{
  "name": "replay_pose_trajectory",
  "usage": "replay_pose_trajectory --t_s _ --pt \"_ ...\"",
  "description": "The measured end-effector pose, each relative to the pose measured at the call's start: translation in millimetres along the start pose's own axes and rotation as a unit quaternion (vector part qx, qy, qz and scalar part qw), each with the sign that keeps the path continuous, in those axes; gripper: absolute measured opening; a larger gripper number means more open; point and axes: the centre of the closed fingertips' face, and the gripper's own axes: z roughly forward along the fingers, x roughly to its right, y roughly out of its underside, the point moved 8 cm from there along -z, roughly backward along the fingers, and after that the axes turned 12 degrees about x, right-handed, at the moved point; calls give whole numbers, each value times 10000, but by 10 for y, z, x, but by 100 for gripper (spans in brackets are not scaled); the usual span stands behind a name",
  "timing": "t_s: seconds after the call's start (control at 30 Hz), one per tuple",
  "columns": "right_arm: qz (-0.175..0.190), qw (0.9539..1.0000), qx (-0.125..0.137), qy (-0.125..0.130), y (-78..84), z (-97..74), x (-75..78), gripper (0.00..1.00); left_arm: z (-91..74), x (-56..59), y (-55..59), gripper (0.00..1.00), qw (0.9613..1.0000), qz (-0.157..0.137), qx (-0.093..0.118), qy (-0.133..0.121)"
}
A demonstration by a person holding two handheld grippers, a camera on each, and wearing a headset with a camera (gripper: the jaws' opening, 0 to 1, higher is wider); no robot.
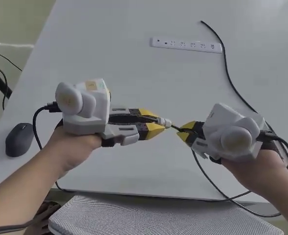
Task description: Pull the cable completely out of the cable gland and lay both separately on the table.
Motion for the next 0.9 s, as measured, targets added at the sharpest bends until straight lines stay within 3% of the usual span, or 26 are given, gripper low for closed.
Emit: replay_pose_trajectory --t_s 0.2,0.47,0.63,0.7,0.9 --pt "865 9962 -3 106 157 -20 60 0 10 -4 1 15 10000 -15 11 -45" --pt "1927 9807 62 322 362 -94 120 0 30 -28 7 15 10000 -36 41 -72" --pt "2188 9748 54 426 499 -131 136 0 20 -30 6 15 9999 -41 55 -106" --pt "2290 9724 174 414 506 -149 131 0 16 -28 6 15 9999 -52 55 -112" --pt "2304 9719 192 446 545 -155 149 0 2 -27 15 15 9999 -64 41 -119"
